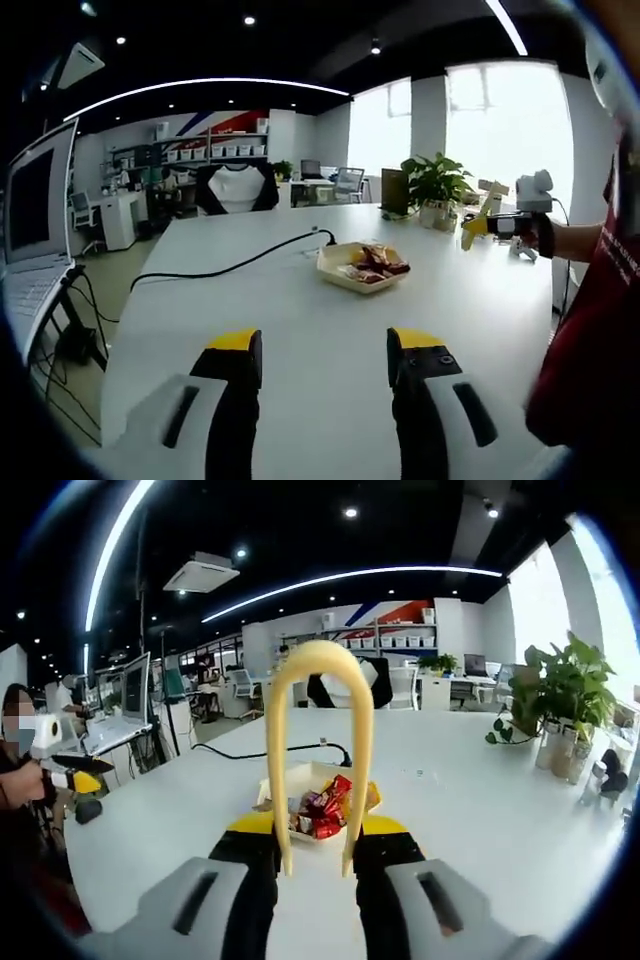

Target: Place the target food into the container with the food tongs after gripping and lifting it, then release it inside without dropping or visibly crushing the food.

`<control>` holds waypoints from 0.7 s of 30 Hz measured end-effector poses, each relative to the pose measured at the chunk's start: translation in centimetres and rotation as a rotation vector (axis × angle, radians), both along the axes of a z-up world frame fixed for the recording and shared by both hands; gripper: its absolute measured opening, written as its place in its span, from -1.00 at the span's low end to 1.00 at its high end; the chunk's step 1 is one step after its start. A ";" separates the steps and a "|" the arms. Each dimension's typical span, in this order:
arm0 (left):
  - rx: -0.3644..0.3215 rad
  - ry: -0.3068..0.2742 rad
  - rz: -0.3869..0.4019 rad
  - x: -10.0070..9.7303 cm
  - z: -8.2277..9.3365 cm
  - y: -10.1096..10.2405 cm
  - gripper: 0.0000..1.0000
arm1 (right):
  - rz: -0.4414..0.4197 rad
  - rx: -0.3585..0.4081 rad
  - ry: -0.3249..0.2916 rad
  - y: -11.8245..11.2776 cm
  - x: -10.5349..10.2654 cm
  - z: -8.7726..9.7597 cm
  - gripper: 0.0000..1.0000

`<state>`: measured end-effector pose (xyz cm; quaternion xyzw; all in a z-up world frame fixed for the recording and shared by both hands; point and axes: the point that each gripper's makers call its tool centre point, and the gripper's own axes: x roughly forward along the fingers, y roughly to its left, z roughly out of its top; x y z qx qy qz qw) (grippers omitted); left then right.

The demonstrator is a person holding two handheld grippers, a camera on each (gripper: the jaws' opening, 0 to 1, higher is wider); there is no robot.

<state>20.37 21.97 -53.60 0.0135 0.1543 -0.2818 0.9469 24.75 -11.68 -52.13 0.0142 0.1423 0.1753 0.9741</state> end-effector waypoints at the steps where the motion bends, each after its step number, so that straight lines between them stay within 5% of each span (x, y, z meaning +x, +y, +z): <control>1: 0.000 -0.003 0.004 0.1 0.1 0.1 0.06 | -0.018 -0.001 0.003 -0.6 -0.3 -0.2 -0.50; 11: 0.030 -0.019 -0.005 1.5 0.9 0.0 0.06 | -0.156 0.002 0.015 -5.7 -2.4 -1.3 -0.50; 13: 0.099 -0.045 -0.006 2.0 1.0 0.3 0.06 | -0.177 -0.005 0.013 -6.9 -3.0 -1.4 -0.49; 21: 0.015 -0.094 0.008 3.3 3.3 0.2 0.07 | -0.267 -0.007 0.006 -10.4 -4.5 -0.9 -0.49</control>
